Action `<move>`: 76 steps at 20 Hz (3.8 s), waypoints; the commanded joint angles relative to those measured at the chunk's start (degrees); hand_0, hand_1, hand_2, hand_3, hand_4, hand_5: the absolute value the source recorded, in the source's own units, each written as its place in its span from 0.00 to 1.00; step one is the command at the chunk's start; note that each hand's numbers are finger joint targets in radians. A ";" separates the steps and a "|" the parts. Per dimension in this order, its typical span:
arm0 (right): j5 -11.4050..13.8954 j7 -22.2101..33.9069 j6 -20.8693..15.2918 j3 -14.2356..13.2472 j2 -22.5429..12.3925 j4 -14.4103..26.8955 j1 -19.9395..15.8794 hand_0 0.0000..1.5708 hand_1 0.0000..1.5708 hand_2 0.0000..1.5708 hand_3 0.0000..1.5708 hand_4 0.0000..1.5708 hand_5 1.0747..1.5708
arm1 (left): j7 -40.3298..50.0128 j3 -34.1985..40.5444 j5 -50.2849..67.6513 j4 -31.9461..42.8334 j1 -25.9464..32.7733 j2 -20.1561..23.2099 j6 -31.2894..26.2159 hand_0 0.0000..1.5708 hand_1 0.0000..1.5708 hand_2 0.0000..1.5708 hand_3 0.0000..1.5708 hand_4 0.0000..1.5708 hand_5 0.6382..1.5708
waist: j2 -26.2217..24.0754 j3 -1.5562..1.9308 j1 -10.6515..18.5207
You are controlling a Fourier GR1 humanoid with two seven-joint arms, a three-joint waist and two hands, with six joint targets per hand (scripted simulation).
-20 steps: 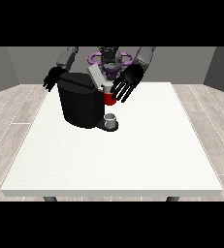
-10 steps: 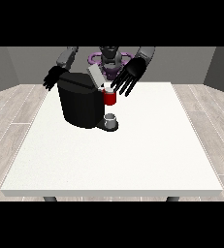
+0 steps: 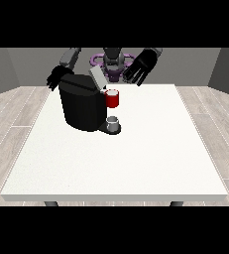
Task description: Insert the coffee pod into the coffee machine and close the lid
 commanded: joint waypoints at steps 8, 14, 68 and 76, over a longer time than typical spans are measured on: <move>-1.22 -0.52 -1.04 -2.86 -0.53 1.00 8.10 0.00 0.00 0.00 0.00 0.24 1.00 | -6.10 12.33 17.60 -1.81 15.45 -13.14 1.38 0.00 0.00 0.00 0.00 0.00 1.00 | -12.51 -0.04 8.23; 0.64 1.38 3.25 -0.02 -4.34 -3.11 11.70 0.00 0.00 0.00 0.00 0.23 1.00 | -4.63 16.35 23.08 -2.05 23.38 -14.63 0.38 0.00 0.00 0.00 0.00 0.09 1.00 | -19.17 -0.07 9.40; 3.65 3.94 13.26 1.88 -5.59 9.77 -19.56 0.00 0.00 0.00 0.00 0.00 1.00 | 8.96 7.03 44.48 -41.83 45.77 -13.22 -0.62 0.00 0.00 0.00 0.00 0.00 1.00 | -4.48 0.00 16.31; 4.03 3.77 14.44 0.84 -7.06 12.61 -26.53 0.00 0.00 0.00 0.00 0.00 1.00 | 5.89 5.24 42.57 -40.42 43.93 -14.12 1.81 0.00 0.00 0.00 0.00 0.00 1.00 | -0.92 -0.01 16.70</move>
